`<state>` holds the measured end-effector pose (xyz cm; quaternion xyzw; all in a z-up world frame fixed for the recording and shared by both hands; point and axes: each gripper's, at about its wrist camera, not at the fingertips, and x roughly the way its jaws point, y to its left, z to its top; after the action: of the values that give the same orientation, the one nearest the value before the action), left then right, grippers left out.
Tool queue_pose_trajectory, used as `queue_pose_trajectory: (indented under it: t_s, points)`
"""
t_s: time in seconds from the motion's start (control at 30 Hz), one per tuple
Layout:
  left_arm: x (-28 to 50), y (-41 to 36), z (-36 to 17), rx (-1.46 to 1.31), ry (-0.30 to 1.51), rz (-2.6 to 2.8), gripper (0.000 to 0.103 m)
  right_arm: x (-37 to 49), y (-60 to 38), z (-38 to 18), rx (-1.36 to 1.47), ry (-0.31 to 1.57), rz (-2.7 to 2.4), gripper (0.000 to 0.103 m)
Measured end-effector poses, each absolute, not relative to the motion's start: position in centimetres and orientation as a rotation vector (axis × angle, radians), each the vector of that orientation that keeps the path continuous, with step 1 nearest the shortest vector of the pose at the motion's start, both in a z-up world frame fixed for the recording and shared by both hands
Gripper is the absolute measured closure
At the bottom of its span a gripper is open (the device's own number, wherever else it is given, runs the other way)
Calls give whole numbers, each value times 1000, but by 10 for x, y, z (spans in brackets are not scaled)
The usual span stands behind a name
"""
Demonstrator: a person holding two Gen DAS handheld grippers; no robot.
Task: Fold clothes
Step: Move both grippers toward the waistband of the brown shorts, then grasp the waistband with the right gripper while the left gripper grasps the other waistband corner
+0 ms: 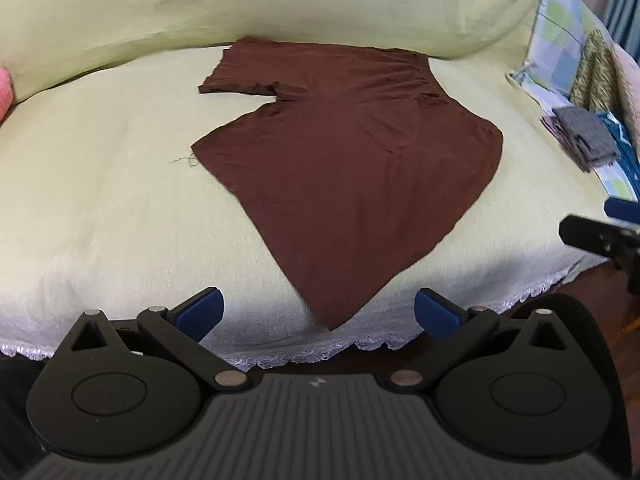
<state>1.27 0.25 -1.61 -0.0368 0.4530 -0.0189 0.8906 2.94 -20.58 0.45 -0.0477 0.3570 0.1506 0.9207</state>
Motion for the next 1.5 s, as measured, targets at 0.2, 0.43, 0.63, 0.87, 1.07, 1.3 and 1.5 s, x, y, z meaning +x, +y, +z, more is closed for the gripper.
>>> queue_pose_trajectory:
  t_s: [0.2,0.43,0.63,0.87,1.07,1.3,1.5]
  points:
    - [13,-15,-31,164,858,-165,1,35,-211,7,-139,731,314,1]
    - [9,-29,-64,464,781,-354,1,49,-230,18,-247,726,330,1]
    - [-1,-58,-101,708,726,-305,5,67,-247,15,-200,739,354,3]
    - [3,-77,-137,850,690,-274,26,100,-265,-3,-60,807,423,5]
    - [12,-86,-153,940,682,-230,45,111,-267,-9,-153,746,468,1]
    - [8,-86,-145,991,662,-258,92,133,-283,-15,-146,733,443,1]
    - [18,-74,-116,960,648,-351,96,133,-277,-17,-359,730,498,1]
